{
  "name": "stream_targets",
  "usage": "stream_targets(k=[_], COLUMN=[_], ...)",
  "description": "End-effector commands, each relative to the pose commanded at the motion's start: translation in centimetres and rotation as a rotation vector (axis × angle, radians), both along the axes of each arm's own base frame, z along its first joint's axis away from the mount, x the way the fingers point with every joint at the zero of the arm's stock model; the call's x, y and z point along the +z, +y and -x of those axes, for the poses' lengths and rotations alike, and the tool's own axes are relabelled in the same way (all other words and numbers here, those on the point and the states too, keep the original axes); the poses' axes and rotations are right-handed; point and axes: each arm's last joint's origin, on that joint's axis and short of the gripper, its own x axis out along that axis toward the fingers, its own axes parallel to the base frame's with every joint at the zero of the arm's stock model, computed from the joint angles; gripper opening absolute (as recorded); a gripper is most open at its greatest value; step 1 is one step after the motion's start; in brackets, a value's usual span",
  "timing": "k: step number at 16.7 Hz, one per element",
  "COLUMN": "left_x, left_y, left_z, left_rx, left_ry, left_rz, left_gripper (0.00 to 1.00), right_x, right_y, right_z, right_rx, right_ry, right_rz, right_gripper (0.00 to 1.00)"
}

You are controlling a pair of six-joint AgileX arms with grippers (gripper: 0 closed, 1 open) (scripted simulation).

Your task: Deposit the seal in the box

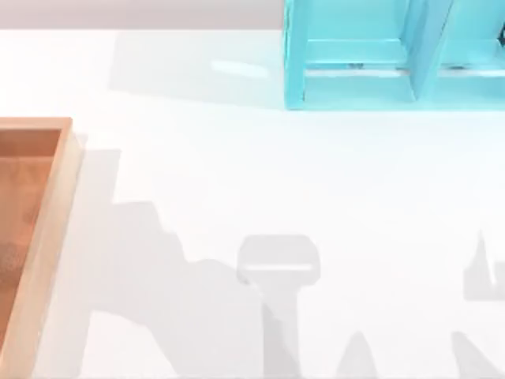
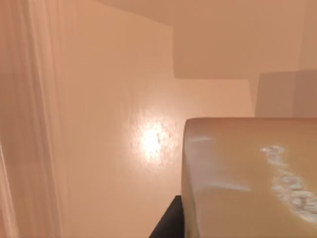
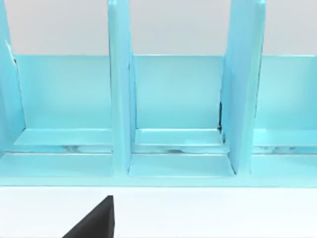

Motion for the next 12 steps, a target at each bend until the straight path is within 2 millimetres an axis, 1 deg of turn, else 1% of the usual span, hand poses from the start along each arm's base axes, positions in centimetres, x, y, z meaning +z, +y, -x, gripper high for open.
stream_targets(k=[12], left_x=[0.00], left_y=[0.00], left_z=[0.00], left_rx=[0.000], left_ry=[0.000], left_rz=[0.000], left_gripper=[0.98], right_x=[0.00], right_y=[0.00], right_z=[0.00], right_rx=[0.000], right_ry=[0.000], right_rz=[0.000], right_gripper=[1.00])
